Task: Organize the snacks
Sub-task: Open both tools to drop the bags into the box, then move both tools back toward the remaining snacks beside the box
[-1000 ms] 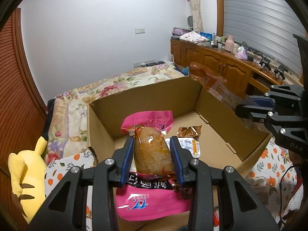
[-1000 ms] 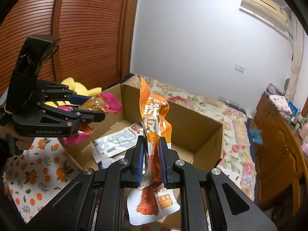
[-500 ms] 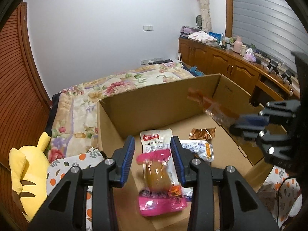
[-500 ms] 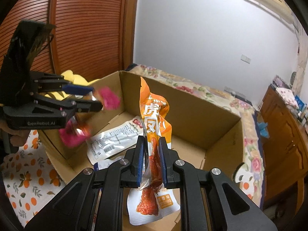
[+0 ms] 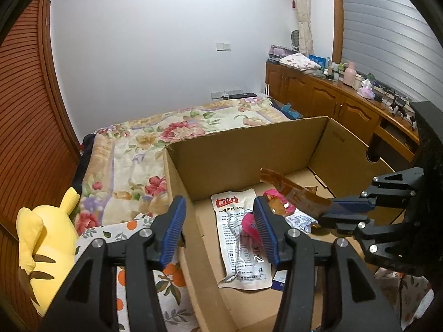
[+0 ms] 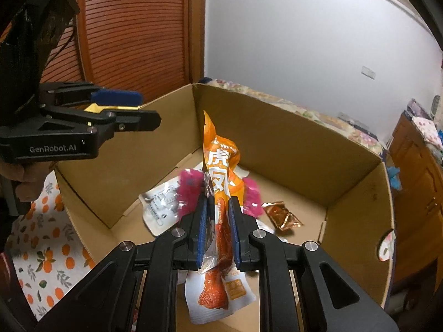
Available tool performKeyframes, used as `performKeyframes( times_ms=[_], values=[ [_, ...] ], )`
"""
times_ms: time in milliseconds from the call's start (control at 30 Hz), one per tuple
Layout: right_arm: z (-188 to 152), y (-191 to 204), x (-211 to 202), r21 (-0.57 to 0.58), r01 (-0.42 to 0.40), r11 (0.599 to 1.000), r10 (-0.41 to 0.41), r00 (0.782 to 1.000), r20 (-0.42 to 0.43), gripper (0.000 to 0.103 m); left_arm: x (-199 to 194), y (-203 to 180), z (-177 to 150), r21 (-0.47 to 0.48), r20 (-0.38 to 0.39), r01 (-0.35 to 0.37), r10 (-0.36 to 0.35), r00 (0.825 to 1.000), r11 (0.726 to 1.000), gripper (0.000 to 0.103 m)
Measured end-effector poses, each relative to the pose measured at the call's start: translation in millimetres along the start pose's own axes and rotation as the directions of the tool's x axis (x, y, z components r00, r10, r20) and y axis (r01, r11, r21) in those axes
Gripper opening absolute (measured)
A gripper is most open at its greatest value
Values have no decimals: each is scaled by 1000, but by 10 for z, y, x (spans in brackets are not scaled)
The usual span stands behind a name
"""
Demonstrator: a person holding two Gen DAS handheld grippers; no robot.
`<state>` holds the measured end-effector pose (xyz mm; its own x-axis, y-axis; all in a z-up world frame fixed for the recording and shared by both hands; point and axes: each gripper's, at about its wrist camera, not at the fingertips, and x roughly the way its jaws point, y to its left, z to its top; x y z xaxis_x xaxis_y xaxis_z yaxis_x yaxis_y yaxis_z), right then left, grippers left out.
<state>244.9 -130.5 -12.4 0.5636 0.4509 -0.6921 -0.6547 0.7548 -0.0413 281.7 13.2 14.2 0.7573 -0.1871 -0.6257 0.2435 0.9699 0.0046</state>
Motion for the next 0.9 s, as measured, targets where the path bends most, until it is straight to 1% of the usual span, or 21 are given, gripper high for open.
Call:
performKeyframes(
  times_ms=[167,367,433,500,567,633,700,800,867,900],
  values=[
    [13,20,29,4,-11,1000,11,1000,-8,14,-33,22,-33,-1,8,4,-4,1000,1000,54],
    [46,-15,45,9,-6,1000,6,1000,-13,15,-65,-5,-64,7,7,6,-6,1000,1000,61],
    [60,-35,31,22,-16,1000,16,1000,-8,21,-80,0,-70,8,10,7,-7,1000,1000,67],
    [76,-53,-6,31,-13,999,13,1000,4,23,-112,2,-73,4,21,9,-9,1000,1000,70],
    [79,-74,-50,43,-15,999,14,1000,16,26,-146,9,-77,-5,28,15,-15,1000,1000,71],
    [70,-91,-123,60,-8,998,6,999,36,32,-185,9,-84,-14,32,23,-22,999,1000,71],
    [52,-86,-198,71,-3,997,-1,999,50,35,-225,-15,-101,-16,33,23,-23,999,1000,72],
    [6,-77,-348,77,21,997,-27,997,70,45,-307,-70,-138,-5,40,23,-23,999,1000,72],
    [-38,-73,-464,80,30,996,-37,996,83,47,-377,-107,-168,2,50,25,-25,998,1000,72],
    [-61,-72,-519,84,33,996,-40,995,89,50,-419,-129,-185,6,54,26,-27,998,1000,72]
  ],
)
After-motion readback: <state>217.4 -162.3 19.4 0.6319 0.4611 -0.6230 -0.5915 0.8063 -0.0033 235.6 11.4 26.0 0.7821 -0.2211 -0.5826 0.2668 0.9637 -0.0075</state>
